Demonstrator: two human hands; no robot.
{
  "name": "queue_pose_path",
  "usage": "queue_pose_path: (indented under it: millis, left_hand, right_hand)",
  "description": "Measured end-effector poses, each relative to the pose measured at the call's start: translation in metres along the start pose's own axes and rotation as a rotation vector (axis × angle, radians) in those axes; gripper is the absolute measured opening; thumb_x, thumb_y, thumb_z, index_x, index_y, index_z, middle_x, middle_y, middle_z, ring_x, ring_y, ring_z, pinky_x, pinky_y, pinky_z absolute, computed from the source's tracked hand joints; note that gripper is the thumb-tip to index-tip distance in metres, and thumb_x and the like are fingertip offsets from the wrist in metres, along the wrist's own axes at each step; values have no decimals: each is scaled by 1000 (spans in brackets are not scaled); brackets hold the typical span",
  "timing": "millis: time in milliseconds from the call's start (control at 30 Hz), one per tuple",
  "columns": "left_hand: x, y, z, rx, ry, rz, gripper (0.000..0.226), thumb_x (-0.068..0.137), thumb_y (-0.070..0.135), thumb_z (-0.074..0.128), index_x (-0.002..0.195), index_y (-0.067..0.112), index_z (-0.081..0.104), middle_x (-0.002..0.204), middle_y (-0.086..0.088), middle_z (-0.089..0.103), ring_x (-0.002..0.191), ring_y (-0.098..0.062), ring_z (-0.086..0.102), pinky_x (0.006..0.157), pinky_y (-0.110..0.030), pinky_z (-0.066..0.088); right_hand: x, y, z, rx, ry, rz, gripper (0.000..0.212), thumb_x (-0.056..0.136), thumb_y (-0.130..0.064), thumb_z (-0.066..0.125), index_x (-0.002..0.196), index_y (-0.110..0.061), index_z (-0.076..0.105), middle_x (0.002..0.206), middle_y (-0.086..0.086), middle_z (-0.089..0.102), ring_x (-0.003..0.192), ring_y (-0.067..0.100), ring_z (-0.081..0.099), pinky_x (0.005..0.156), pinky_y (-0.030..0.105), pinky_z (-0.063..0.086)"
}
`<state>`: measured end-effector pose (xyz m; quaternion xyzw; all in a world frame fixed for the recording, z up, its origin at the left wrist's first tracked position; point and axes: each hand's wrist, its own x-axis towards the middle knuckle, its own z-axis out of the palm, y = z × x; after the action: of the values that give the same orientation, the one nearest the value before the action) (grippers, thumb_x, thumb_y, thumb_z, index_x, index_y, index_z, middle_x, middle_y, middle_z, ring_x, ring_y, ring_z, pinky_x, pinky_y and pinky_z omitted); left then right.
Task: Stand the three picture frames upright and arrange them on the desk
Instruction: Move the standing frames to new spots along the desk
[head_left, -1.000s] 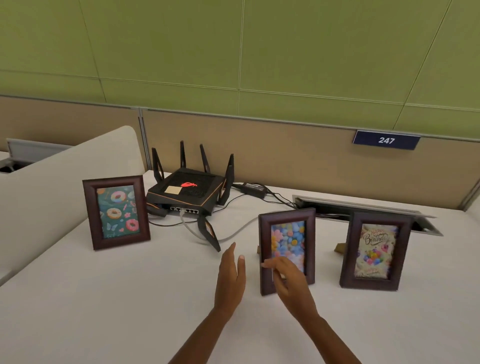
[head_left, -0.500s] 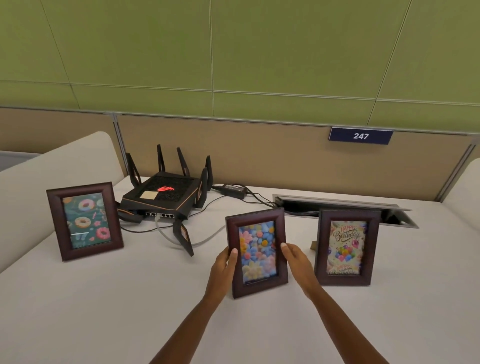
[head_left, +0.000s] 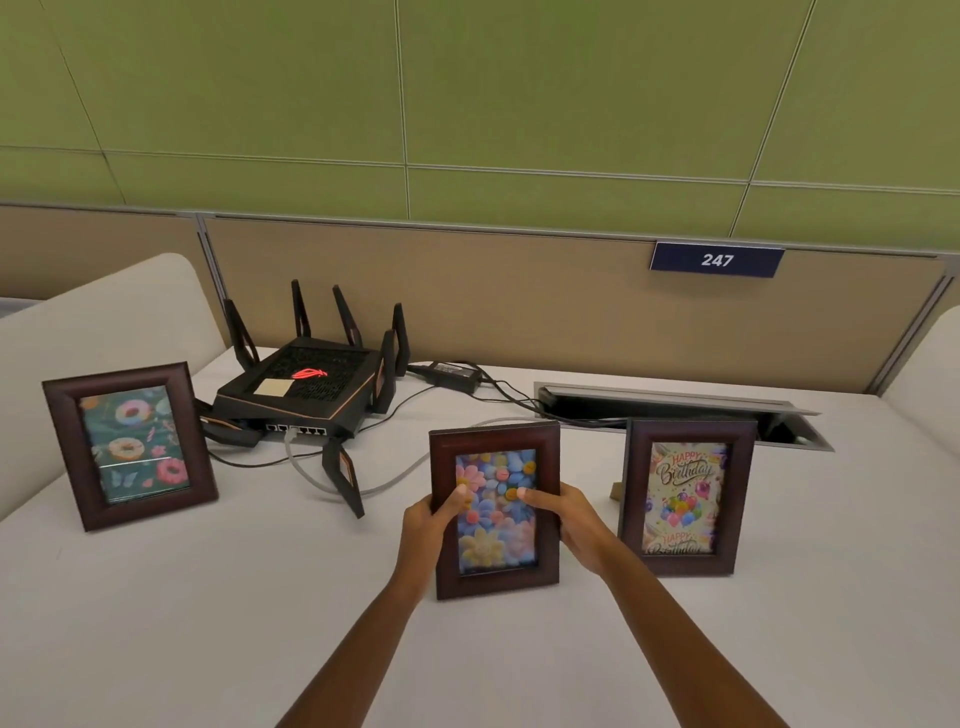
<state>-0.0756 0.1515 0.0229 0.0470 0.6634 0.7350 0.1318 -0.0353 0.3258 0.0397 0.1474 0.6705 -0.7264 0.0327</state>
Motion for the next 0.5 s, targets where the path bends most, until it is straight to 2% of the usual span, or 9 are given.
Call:
queue_pose_path:
  millis: [67,200,400,500]
  left_hand:
    - [7,0,-1,-4,4,-7,6,88,23,55,88,22,61,95,-4,68,69,-9,69,54,-14,56]
    - [22,3,-1,-38,-15,-38,7,88,22,54,88,22,61,98,-4,66,76,-13,66,56,-15,56]
    - [56,9,12,-68,-104,-32,12,89,22,52,96,20,62,102,-7,68,83,-18,68,66,-21,58]
    - [75,13,21,-78,-140,-32,20,88,21,52,104,13,62,91,-4,71,73,-11,71,59,-18,57]
  right_hand:
    - [4,-2,0,-3,-6,-5,16,82,-17,62,98,-21,60,100,2,69,92,21,66,80,32,55]
    - [13,-3,0,-16,62,-13,31,83,-15,62,113,-13,55,114,9,64,104,29,62,94,42,49]
    - [34,-4,-12,67,152,-52,25,82,-9,62,106,-13,57,110,12,65,97,28,63,87,39,51]
    - [49,-10,-20,75,208,-60,27,81,-8,63,107,-10,58,111,15,65,99,32,63,90,42,51]
